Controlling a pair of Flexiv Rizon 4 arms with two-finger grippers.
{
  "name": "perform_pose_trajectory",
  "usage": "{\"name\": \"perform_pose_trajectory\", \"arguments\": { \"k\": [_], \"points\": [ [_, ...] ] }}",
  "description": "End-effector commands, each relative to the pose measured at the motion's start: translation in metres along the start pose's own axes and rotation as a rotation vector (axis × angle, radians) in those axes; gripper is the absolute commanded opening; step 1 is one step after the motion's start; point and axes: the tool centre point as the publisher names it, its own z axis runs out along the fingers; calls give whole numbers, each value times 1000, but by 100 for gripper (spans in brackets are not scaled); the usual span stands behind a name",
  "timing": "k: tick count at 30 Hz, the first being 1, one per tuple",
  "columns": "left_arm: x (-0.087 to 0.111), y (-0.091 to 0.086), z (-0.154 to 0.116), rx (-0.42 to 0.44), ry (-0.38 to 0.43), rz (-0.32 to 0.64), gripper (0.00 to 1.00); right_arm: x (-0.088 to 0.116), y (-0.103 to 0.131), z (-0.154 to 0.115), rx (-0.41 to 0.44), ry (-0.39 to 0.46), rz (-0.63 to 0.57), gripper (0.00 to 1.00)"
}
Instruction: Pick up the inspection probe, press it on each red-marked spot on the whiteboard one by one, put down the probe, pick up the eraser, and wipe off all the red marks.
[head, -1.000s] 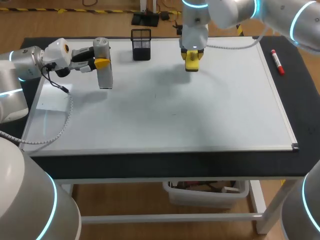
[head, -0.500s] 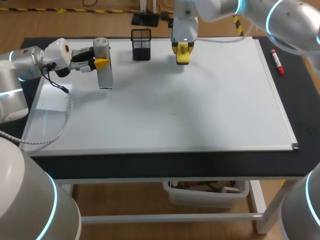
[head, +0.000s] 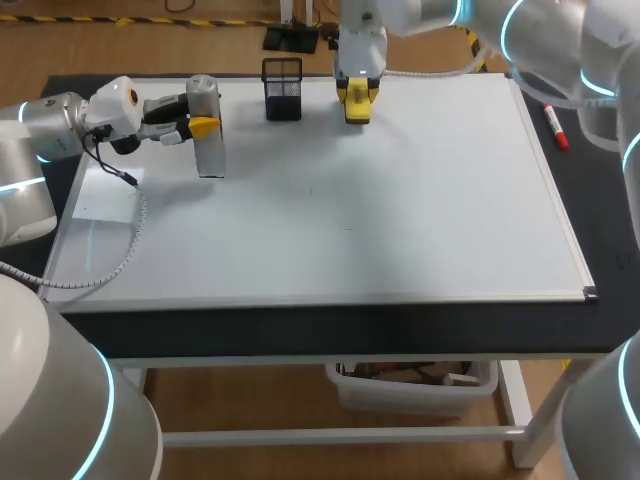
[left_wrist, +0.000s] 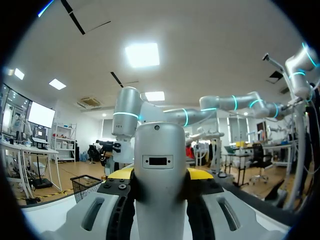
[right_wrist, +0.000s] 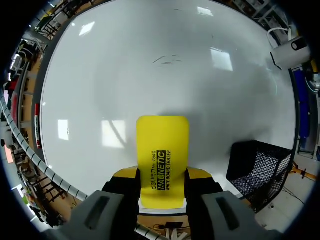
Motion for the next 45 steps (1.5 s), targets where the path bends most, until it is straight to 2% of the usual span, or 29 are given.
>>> {"name": "perform_pose_trajectory", "arguments": {
  "k": [1,27,28,29,30,31,39,45],
  "points": [
    [-1,-1,0,1,4,-1,0,-4,-12,10,-69,8,-3,0],
    [-1,-1,0,1,4,-1,0,-5,-22,31,-46,30,-15,0],
    [-1,-1,0,1,4,-1,0,-5,-22,31,-45,33,-13,12],
    [-1,-1,0,1,4,-1,0,-5,-23,30,-45,33,-12,49],
    [-1,-1,0,1,4,-1,0,-5,-23,30,-40,34,-8,94],
    [-1,-1,0,1,4,-1,0,-4,-24,29,-36,34,-2,100],
    [-1,-1,0,1,4,-1,0,4,-25,22,-19,37,27,100],
    [-1,-1,0,1,4,-1,0,15,-27,8,-37,-59,142,100]
  ]
}}
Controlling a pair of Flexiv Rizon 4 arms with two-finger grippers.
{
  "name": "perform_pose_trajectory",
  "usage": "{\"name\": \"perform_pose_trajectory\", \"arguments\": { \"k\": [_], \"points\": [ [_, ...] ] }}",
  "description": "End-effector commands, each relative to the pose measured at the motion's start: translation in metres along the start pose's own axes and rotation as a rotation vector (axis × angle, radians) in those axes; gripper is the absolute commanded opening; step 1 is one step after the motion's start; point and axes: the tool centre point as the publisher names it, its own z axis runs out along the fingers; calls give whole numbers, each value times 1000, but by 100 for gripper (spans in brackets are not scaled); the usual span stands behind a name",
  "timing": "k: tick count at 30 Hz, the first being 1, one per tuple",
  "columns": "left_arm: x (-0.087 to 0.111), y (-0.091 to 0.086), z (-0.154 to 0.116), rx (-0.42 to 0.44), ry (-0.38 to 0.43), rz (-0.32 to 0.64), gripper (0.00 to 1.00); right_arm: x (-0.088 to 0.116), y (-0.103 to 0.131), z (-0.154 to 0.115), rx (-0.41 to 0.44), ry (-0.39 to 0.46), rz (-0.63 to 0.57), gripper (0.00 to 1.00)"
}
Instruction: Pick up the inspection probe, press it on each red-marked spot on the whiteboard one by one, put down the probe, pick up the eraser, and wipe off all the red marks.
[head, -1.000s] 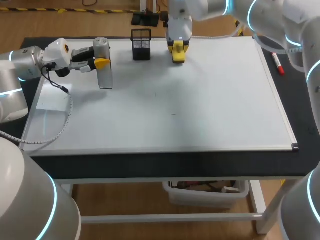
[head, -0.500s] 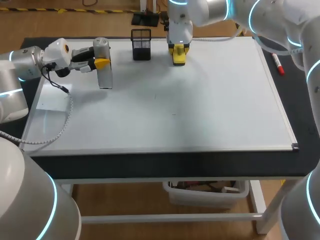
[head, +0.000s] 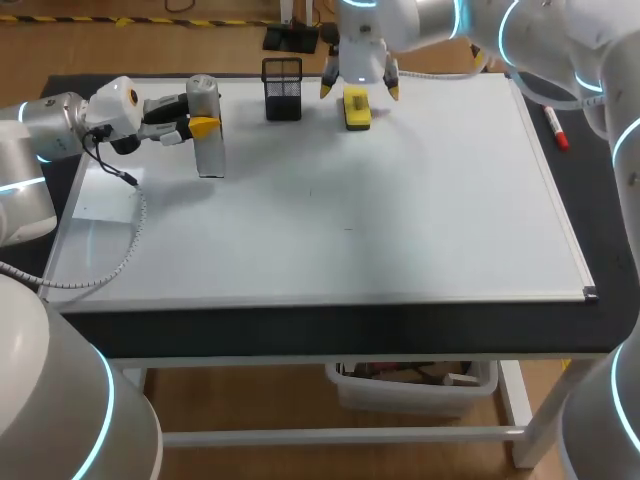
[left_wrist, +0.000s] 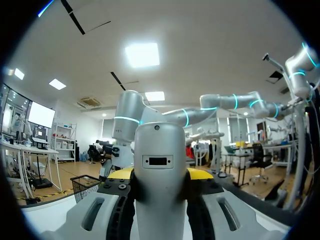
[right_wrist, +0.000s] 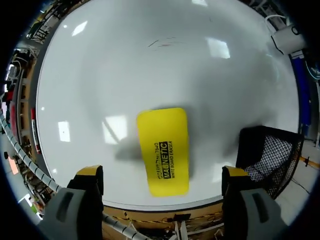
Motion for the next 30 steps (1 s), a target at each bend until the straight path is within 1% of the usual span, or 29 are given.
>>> {"name": "perform_pose_trajectory", "arguments": {
  "k": [1,3,6,7,9,11,12,15,18,20,21,22,23,25,26,28,29,30],
  "points": [
    [-1,-1,0,1,4,-1,0,9,-12,-2,-110,-59,63,100],
    [-1,-1,0,1,4,-1,0,13,-13,-10,-114,-87,114,100],
    [-1,-1,0,1,4,-1,0,18,-16,-18,-125,-152,185,100],
    [-1,-1,0,1,4,-1,0,20,-18,-21,-146,-171,208,100],
    [-1,-1,0,1,4,-1,0,23,-19,-27,-156,-234,261,100],
    [-1,-1,0,1,4,-1,0,26,-21,-32,-175,-273,300,100],
    [-1,-1,0,1,4,-1,0,27,-22,-36,-189,-309,327,100],
    [-1,-1,0,1,4,-1,0,32,-22,-45,-203,-359,387,100],
    [-1,-1,0,1,4,-1,0,37,-23,-56,-201,-388,432,100],
    [-1,-1,0,1,4,-1,0,40,-22,-64,-196,-418,443,100],
    [-1,-1,0,1,4,-1,0,42,-22,-67,-206,-404,472,100],
    [-1,-1,0,1,4,-1,0,45,-23,-69,-217,-413,492,100],
    [-1,-1,0,1,4,-1,0,47,-23,-72,-208,-445,483,100],
    [-1,-1,0,1,4,-1,0,51,-23,-78,-217,-446,516,100],
    [-1,-1,0,1,4,-1,0,53,-22,-81,-222,-463,523,100],
    [-1,-1,0,1,4,-1,0,57,-22,-85,-254,-450,577,100],
    [-1,-1,0,1,4,-1,0,60,-22,-87,-284,-462,603,100],
    [-1,-1,0,1,4,-1,0,62,-22,-89,-295,-466,619,100]
  ]
}}
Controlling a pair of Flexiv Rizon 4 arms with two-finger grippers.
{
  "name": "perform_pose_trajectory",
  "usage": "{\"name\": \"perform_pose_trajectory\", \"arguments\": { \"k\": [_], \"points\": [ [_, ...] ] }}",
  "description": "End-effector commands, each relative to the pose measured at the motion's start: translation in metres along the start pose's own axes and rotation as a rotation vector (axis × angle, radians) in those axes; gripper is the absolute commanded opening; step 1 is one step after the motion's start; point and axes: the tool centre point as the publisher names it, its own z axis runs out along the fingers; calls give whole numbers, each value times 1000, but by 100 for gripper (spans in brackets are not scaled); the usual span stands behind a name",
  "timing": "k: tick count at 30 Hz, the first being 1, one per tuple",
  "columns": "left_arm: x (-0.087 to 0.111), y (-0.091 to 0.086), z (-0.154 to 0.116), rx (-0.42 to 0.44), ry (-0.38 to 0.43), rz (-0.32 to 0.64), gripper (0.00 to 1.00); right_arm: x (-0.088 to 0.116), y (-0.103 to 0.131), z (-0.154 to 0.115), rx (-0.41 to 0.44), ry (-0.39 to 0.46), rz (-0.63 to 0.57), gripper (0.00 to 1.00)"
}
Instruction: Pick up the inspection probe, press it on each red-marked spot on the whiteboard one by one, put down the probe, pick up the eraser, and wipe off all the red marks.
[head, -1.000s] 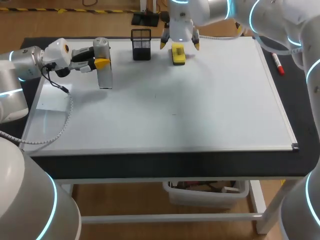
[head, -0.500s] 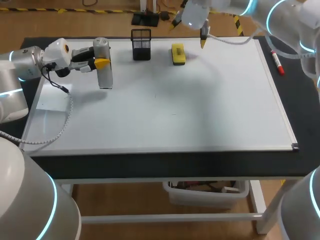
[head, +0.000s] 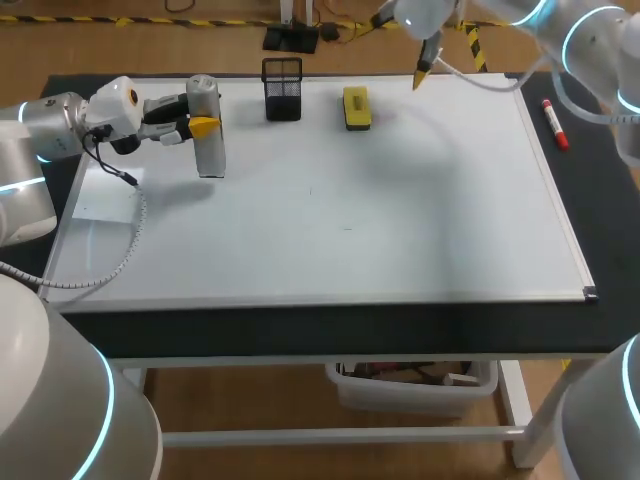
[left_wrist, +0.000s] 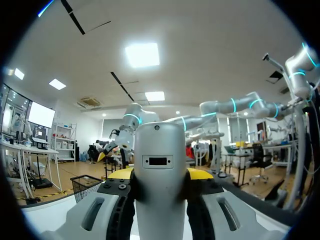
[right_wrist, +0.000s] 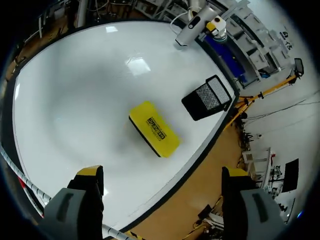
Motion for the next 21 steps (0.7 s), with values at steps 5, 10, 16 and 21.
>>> {"name": "perform_pose_trajectory", "arguments": {
  "k": [5,10,16,21],
  "points": [
    [-1,-1,0,1,4,-1,0,12,12,-44,-39,-16,150,100],
    [-1,-1,0,1,4,-1,0,15,14,-63,-41,-46,206,100],
    [-1,-1,0,1,4,-1,0,20,18,-80,-39,-88,251,100],
    [-1,-1,0,1,4,-1,0,26,22,-88,-63,-126,284,100]
  ]
}}
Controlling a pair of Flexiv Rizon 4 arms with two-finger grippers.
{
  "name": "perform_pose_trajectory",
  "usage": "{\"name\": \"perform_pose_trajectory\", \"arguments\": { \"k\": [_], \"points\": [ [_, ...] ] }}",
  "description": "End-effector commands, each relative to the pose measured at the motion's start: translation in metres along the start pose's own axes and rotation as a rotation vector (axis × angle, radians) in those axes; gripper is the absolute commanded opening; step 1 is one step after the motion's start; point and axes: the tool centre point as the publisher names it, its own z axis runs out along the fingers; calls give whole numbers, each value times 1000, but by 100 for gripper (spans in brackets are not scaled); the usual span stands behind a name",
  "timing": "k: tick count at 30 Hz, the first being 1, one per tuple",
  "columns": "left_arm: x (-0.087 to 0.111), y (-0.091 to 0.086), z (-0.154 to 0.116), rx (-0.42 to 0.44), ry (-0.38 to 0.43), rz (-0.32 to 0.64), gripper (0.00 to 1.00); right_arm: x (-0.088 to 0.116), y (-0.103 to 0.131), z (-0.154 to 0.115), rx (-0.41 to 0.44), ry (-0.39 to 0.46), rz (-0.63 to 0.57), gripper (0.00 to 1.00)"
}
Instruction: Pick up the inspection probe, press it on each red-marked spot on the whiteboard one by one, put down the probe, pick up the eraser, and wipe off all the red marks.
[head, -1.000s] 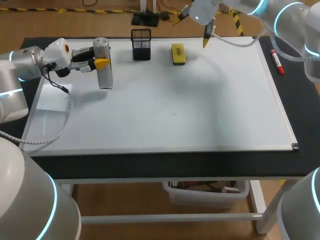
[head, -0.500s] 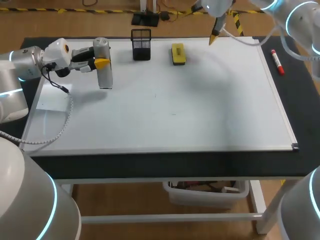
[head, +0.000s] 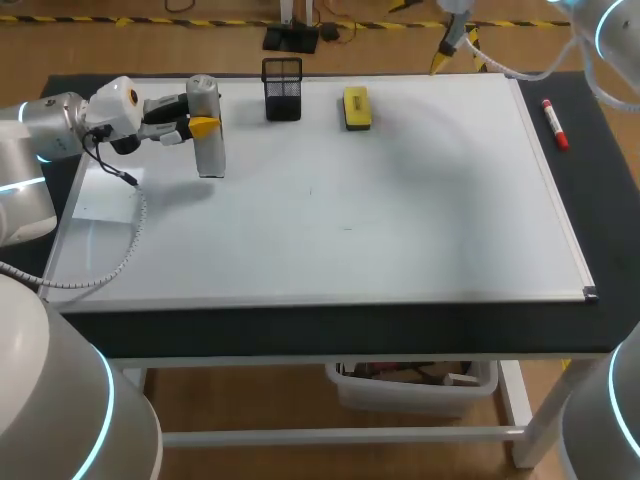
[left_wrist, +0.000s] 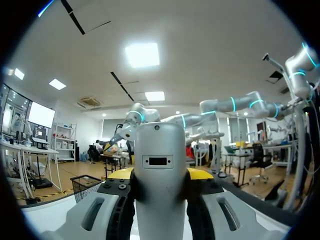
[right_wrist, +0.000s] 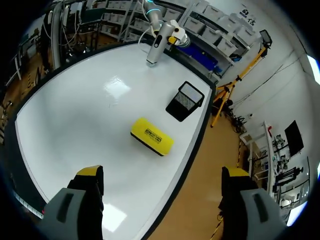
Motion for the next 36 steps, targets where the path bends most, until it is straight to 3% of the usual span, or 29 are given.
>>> {"name": "perform_pose_trajectory", "arguments": {
  "k": [1,29,36],
  "points": [
    [-1,-1,0,1,4,-1,0,22,16,-25,39,-37,22,100],
    [-1,-1,1,-2,10,2,0,23,18,-31,30,-49,30,100],
    [-23,-2,13,-6,38,-5,0,23,18,-31,30,-49,30,100]
  ]
}}
